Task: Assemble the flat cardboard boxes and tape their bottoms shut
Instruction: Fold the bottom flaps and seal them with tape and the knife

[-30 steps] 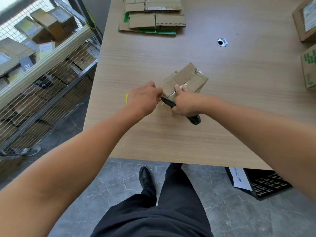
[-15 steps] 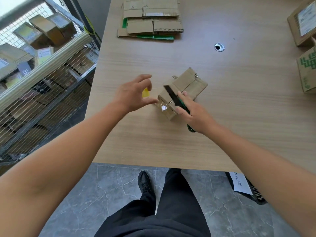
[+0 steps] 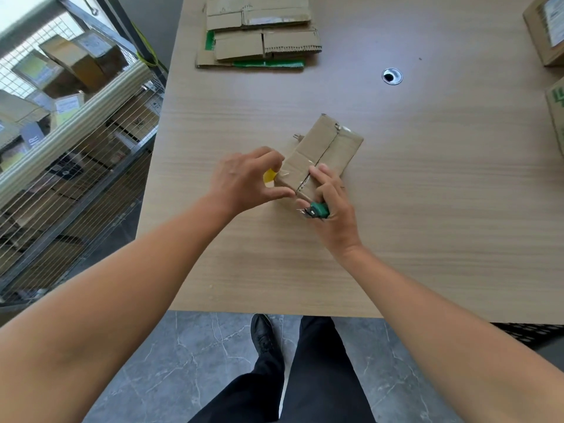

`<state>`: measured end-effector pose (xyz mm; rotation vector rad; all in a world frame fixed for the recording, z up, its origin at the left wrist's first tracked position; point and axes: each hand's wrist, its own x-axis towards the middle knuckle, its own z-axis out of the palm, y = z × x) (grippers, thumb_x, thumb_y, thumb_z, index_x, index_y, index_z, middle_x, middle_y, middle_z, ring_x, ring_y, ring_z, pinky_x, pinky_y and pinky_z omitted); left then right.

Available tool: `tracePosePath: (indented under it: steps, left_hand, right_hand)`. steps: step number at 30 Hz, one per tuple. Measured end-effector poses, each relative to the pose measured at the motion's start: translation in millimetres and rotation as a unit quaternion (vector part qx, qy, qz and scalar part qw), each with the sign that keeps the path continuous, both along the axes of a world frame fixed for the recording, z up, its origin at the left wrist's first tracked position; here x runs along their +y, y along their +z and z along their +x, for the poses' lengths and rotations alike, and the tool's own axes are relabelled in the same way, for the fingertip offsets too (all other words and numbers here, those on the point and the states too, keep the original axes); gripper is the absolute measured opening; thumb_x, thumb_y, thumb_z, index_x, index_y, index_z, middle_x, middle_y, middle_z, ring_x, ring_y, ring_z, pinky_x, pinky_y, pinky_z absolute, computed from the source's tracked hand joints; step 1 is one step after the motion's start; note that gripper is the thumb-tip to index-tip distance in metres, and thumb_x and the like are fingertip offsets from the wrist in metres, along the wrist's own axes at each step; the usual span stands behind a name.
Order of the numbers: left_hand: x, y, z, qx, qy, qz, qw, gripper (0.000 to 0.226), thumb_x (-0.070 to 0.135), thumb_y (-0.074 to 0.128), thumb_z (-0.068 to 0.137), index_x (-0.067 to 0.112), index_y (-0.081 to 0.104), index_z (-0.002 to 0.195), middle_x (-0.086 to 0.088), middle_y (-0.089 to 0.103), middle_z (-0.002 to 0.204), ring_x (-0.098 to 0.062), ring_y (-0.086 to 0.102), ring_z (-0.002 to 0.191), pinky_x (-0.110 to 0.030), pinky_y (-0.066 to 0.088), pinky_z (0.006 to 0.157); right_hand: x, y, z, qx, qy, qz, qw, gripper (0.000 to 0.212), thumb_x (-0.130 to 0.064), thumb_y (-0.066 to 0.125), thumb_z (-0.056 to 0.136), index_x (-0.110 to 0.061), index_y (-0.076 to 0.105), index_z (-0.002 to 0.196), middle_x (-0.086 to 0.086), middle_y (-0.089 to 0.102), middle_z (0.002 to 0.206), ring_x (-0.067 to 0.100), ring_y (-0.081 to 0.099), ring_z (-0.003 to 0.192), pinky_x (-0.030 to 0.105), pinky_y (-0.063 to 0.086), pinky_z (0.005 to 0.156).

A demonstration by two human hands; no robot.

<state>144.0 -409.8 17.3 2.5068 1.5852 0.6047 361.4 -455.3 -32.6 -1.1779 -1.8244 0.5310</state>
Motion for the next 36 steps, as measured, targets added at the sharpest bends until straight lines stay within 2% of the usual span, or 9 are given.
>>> tracePosePath:
  steps: [4,8,12,16,19,22,27,32,36]
  left_hand:
    - [-20.7,-9.3,12.3,-0.003,0.108,-0.031,0.994,0.053,0.067,0.075,0.066,0.025,0.055,0.092,0.009,0.065,0.09,-0.031,0.064,0.069,-0.029,0.032,0.057]
    - [-42.3,-9.8,40.4,-0.056,0.215,-0.108,0.969,0.048,0.06,0.075,0.069,0.029,0.048,0.093,0.01,0.063,0.091,-0.026,0.065,0.076,-0.032,0.043,0.059]
    - [-56.1,2.6,31.6,-0.123,0.237,-0.169,0.949,0.048,0.066,0.071,0.073,0.031,0.047,0.093,0.014,0.058,0.085,-0.013,0.054,0.074,-0.03,0.035,0.061]
    - [-73.5,20.8,-2.3,-0.203,0.282,-0.226,0.91,0.017,0.05,0.055,0.083,0.035,0.053,0.091,0.016,0.065,0.092,-0.014,0.06,0.086,-0.029,0.037,0.062]
    - [-81.1,45.3,-8.2,-0.243,0.254,-0.26,0.899,0.02,0.042,0.045,0.078,0.039,0.057,0.095,0.019,0.07,0.101,-0.005,0.059,0.087,-0.027,0.042,0.067]
    - [-85.1,68.3,-1.7,-0.267,0.175,-0.292,0.901,0.027,0.032,0.044,0.079,0.039,0.06,0.099,0.021,0.069,0.105,-0.001,0.057,0.078,-0.032,0.044,0.063]
    - [-92.1,84.2,15.4,-0.272,0.077,-0.341,0.897,0.021,0.023,0.049,0.084,0.037,0.062,0.091,0.021,0.063,0.084,0.003,0.054,0.073,-0.031,0.041,0.06]
    - [-96.0,94.1,16.9,-0.211,0.068,-0.356,0.908,0.023,0.035,0.05,0.085,0.043,0.062,0.102,0.008,0.068,0.091,-0.014,0.061,0.083,-0.048,0.056,0.073]
    - [-104.1,93.0,17.6,-0.196,-0.011,-0.373,0.907,0.03,0.056,0.053,0.094,0.054,0.047,0.123,0.013,0.073,0.077,-0.002,0.067,0.068,-0.033,0.054,0.068]
  right_hand:
    - [25.4,6.2,19.1,-0.03,0.091,0.013,0.995,0.031,-0.006,0.082,0.084,-0.002,0.052,0.079,0.018,0.063,0.134,0.034,0.052,0.135,0.04,0.043,0.114]
    - [45.5,25.3,35.3,-0.096,0.177,-0.009,0.98,0.03,-0.005,0.082,0.083,-0.001,0.053,0.083,0.02,0.062,0.136,0.036,0.051,0.137,0.048,0.044,0.112]
    - [51.6,53.0,50.1,-0.084,0.211,-0.145,0.963,0.043,-0.008,0.08,0.086,-0.031,0.047,0.101,0.021,0.062,0.136,0.023,0.041,0.146,0.041,0.036,0.12]
    - [34.8,69.9,55.3,-0.022,0.151,-0.22,0.963,0.012,-0.011,0.069,0.096,-0.008,0.058,0.099,0.011,0.062,0.139,0.011,0.043,0.144,0.033,0.036,0.119]
    - [2.1,82.9,37.5,0.063,0.081,-0.244,0.964,0.011,-0.013,0.067,0.097,-0.017,0.059,0.091,0.012,0.072,0.105,0.026,0.069,0.105,0.039,0.054,0.087]
    - [-27.7,99.5,8.8,0.103,0.066,-0.289,0.95,0.01,-0.019,0.071,0.095,-0.019,0.066,0.104,0.002,0.063,0.083,0.014,0.062,0.071,0.031,0.053,0.067]
    - [-50.9,120.6,-22.8,0.093,0.071,-0.285,0.951,0.02,-0.024,0.072,0.094,-0.005,0.065,0.098,0.004,0.059,0.082,0.018,0.055,0.071,0.033,0.045,0.065]
    - [-52.0,128.2,-11.5,0.065,0.027,-0.306,0.949,0.018,-0.021,0.071,0.095,-0.005,0.069,0.087,0.008,0.062,0.071,0.013,0.054,0.068,0.039,0.045,0.065]
    - [-46.9,139.5,2.3,0.104,0.002,-0.31,0.945,0.012,-0.021,0.073,0.092,-0.015,0.071,0.081,-0.003,0.067,0.069,0.008,0.061,0.067,0.036,0.052,0.067]
